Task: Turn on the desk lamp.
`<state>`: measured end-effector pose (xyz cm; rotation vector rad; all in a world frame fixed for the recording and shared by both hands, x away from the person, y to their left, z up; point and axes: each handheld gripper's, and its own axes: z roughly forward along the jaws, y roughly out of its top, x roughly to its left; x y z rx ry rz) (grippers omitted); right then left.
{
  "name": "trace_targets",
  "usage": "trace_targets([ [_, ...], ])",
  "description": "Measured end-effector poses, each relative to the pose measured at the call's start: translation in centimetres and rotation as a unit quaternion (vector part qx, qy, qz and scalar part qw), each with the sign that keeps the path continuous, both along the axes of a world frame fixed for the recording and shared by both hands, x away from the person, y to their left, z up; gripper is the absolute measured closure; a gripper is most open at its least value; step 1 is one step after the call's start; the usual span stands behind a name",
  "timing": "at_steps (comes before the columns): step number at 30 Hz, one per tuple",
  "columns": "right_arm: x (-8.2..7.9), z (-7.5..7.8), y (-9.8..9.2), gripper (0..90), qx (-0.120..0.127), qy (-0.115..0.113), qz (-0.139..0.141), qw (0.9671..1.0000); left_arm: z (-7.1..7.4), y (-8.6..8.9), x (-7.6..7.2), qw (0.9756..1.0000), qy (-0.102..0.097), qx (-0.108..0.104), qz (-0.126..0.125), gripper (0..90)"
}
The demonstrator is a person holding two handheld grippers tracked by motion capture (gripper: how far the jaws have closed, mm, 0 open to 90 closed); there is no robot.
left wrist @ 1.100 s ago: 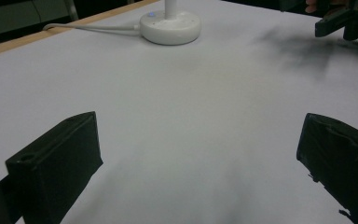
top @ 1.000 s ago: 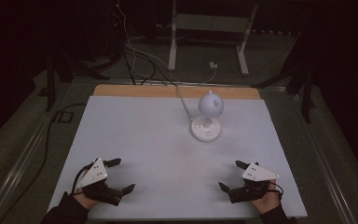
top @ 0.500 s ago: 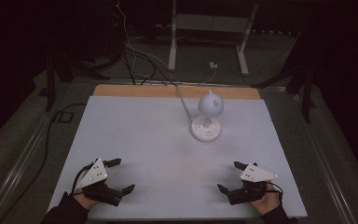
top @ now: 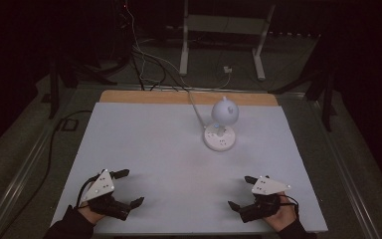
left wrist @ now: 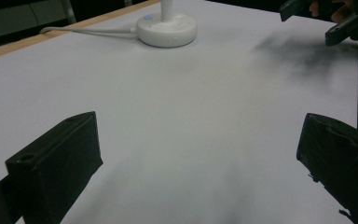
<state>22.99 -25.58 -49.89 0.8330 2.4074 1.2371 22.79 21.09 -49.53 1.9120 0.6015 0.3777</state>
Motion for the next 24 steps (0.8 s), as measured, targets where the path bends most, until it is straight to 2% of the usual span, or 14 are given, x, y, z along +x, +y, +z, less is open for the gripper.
trace_targets([
  [8, -0.1, 0.3, 0.4, 0.0, 0.002, 0.014, 0.008, 0.9999, 0.0, 0.0, 0.0, 1.0, 0.0, -0.001, 0.0, 0.2],
  [12, -0.1, 0.8, 0.4, 0.0, 0.011, 0.015, 0.009, 0.9998, 0.0, 0.0, 0.0, 1.0, 0.001, 0.0, 0.0, 0.3],
  [14, -0.1, 1.3, 0.3, 0.0, 0.03, 0.024, 0.016, 0.9991, 0.0, 0.0, 0.0, 1.0, 0.0, -0.001, 0.002, 0.2],
  [15, -0.1, 1.5, 0.3, 0.0, 0.03, 0.026, 0.018, 0.9991, 0.0, 0.0, 0.0, 1.0, 0.0, -0.001, 0.002, 0.3],
  [17, -0.1, 1.7, 0.3, 0.0, 0.032, 0.023, 0.018, 0.9991, 0.1, 0.0, 0.0, 1.0, -0.006, -0.001, 0.003, 0.3],
  [24, 0.1, 2.7, 0.4, 0.0, 0.042, 0.009, 0.015, 0.999, 0.0, -0.1, 0.0, 1.0, -0.005, -0.002, 0.003, 0.3],
])
